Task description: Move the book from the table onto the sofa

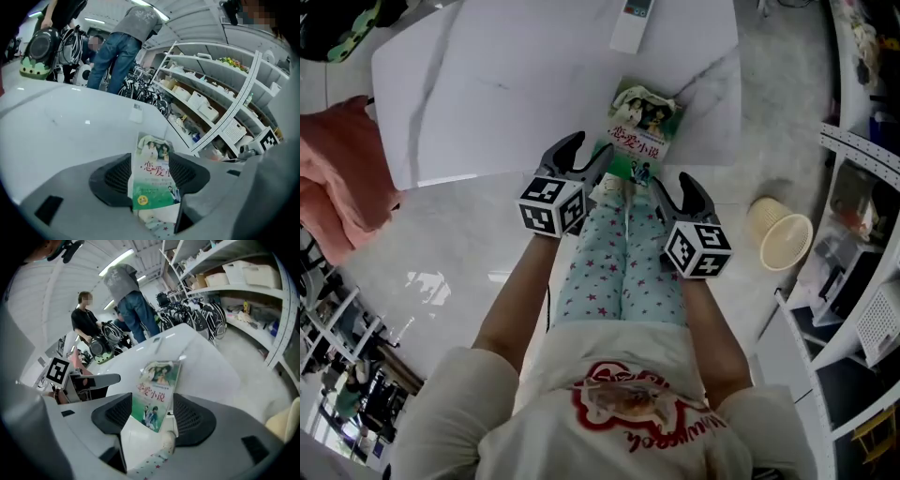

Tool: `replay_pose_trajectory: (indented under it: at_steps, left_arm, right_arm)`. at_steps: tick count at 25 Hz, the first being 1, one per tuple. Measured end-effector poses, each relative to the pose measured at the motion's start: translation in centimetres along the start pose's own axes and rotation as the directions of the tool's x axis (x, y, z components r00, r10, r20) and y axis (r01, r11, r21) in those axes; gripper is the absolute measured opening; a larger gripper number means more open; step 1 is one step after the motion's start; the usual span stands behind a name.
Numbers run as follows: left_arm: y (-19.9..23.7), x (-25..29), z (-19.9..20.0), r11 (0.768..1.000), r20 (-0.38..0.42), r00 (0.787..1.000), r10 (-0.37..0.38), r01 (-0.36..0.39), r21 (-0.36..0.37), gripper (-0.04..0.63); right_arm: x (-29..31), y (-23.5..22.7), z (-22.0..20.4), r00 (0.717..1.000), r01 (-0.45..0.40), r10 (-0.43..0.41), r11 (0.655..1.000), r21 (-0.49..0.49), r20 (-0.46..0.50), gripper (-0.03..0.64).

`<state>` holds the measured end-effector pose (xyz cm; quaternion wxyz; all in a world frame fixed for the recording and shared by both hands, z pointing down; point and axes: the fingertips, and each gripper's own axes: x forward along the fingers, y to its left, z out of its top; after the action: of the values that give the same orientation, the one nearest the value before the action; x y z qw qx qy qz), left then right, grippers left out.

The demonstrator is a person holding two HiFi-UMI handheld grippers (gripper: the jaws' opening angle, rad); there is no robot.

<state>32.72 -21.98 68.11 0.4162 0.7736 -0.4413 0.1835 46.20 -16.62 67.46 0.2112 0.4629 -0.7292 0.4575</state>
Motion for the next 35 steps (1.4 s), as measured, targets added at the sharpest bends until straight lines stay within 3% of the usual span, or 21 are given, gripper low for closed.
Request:
replay_pose_trajectory:
  at_steps: [4, 10, 14, 16, 17, 21, 28, 32, 35]
  left_arm:
    - [1.2, 2.4, -2.6, 1.000, -0.034, 0.999, -0.018, 0.018, -0.019, 0.232]
    - [1.5, 4.7, -5.7, 0.998, -0.091, 0.994, -0.059, 0.059, -0.001, 0.230]
    - [1.5, 4.8, -5.8, 0.998, -0.045, 0.997, -0.055, 0.055, -0.014, 0.230]
    - [1.5, 4.8, -6.0, 0.999, -0.038, 0.998, -0.048, 0.047, -0.024, 0.230]
    - [1.5, 4.7, -6.2, 0.998, -0.039, 0.998, -0.044, 0.043, -0.036, 0.230]
    - [1.4, 4.6, -6.9, 0.997, -0.065, 0.997, -0.035, 0.031, -0.070, 0.230]
    - [0.2, 2.4, -10.1, 0.993, -0.146, 0.988, -0.057, 0.041, -0.115, 0.230]
    - [-0.9, 0.2, -14.3, 0.971, -0.224, 0.968, -0.117, 0.064, -0.232, 0.230]
    - [-1.6, 0.0, -17.0, 0.922, -0.229, 0.949, -0.216, 0.122, -0.367, 0.232]
  right_arm:
    - [3.8, -1.6, -3.7, 0.997, -0.033, 0.042, 0.992, 0.121, -0.071, 0.258]
    - [7.5, -2.4, -6.5, 0.986, -0.114, 0.139, 0.966, 0.232, -0.094, 0.259]
    - [9.0, -1.2, -7.6, 0.941, -0.256, 0.314, 0.904, 0.342, -0.125, 0.256]
    - [9.0, -0.4, -7.8, 0.918, -0.305, 0.376, 0.871, 0.386, -0.124, 0.221]
    - [8.9, -0.3, -7.8, 0.918, -0.310, 0.380, 0.866, 0.394, -0.112, 0.173]
    - [7.8, 0.0, -7.2, 0.930, -0.309, 0.359, 0.879, 0.362, -0.076, 0.124]
    - [5.8, 0.2, -8.8, 0.884, -0.381, 0.451, 0.847, 0.370, -0.122, 0.092]
    - [4.8, -0.3, -8.9, 0.870, -0.412, 0.483, 0.825, 0.386, -0.104, 0.075]
    - [4.3, -0.6, -9.6, 0.856, -0.428, 0.504, 0.816, 0.388, -0.116, 0.074]
